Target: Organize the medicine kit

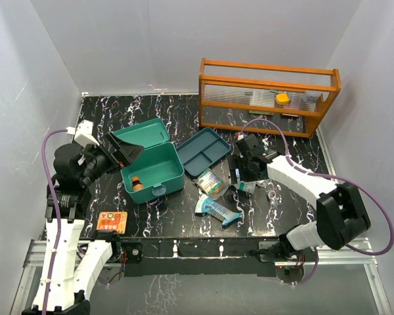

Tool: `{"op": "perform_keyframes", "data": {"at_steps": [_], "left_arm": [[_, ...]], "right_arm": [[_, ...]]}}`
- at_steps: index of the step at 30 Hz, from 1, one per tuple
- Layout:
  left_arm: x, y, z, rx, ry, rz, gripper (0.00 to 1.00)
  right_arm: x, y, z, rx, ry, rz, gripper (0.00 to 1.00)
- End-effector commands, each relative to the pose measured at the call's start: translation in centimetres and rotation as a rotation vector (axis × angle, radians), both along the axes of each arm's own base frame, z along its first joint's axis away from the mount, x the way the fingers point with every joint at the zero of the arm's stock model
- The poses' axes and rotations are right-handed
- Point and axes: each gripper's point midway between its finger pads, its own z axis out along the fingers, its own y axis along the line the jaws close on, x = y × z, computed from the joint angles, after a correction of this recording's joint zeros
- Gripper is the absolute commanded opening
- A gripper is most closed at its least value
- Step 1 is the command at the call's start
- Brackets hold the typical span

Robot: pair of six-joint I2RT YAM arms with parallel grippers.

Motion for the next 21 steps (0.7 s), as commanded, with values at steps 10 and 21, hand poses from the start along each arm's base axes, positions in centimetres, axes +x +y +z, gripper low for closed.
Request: {"op": "perform_keyframes", "data": {"at_steps": [10,21], "left_arm": [[0.0,-0.7,3.0,-0.003,-0.143,-0.057,0.99],[0.2,-0.7,1.9,0.016,-0.123,-0.068,0.99]], "right_arm": [[-0.2,1.0,-0.9,0.041,0.06,-0.017,0.75],[-1.3,2.6,-1.7,0.141,0.11,-0.047,0.63]]}}
